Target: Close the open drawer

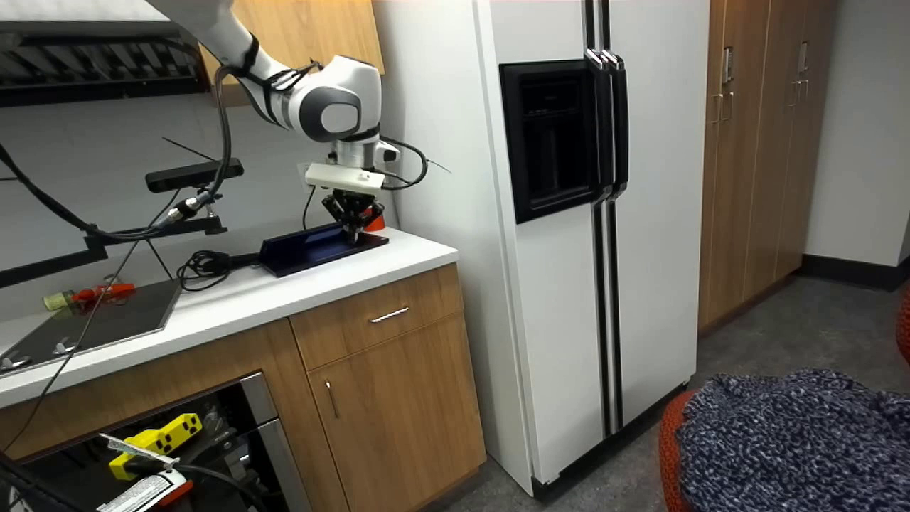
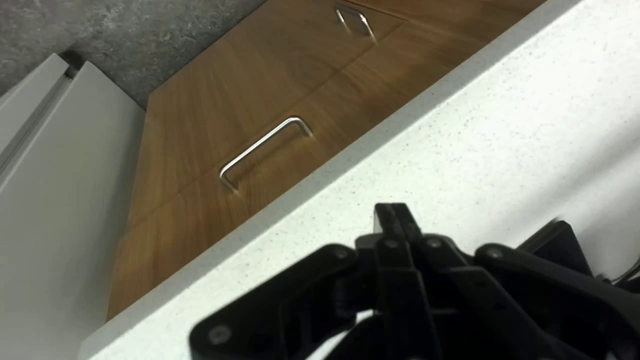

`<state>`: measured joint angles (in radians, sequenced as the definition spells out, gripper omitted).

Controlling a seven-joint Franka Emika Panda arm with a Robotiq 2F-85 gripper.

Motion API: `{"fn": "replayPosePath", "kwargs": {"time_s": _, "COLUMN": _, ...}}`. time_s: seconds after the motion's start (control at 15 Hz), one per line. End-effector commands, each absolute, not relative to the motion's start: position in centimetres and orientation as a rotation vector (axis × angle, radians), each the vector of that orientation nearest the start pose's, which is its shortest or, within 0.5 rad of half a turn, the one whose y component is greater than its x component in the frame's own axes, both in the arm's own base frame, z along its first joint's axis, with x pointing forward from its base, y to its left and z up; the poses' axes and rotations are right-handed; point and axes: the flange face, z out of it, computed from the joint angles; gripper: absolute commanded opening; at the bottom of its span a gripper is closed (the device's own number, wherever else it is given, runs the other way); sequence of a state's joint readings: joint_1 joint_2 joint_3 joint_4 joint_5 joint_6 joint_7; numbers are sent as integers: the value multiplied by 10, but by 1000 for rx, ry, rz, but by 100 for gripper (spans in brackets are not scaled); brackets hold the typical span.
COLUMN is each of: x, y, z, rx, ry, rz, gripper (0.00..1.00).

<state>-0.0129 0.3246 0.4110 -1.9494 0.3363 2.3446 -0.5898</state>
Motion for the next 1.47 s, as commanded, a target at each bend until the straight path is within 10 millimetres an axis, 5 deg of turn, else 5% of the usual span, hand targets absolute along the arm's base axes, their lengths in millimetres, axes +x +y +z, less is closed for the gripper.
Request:
{"fn": "replayPosePath", "kwargs": {"time_s": 0.0, "x": 548, "y": 228, "z": 363, "rx": -2651, "ry": -1009, "rz": -251, "gripper": 27}}
{"fn": "replayPosePath", "kwargs": {"time_s": 0.67, "x": 527, "y": 224, "z": 376, "rx": -2715, "ry": -976, "rz": -398, "gripper": 99}}
{"fn": "replayPosePath", "kwargs": {"time_s": 1.4, "x": 532, "y": 227, "z": 367, "rx": -2711, "ry": -943, "rz": -439, "gripper": 100}}
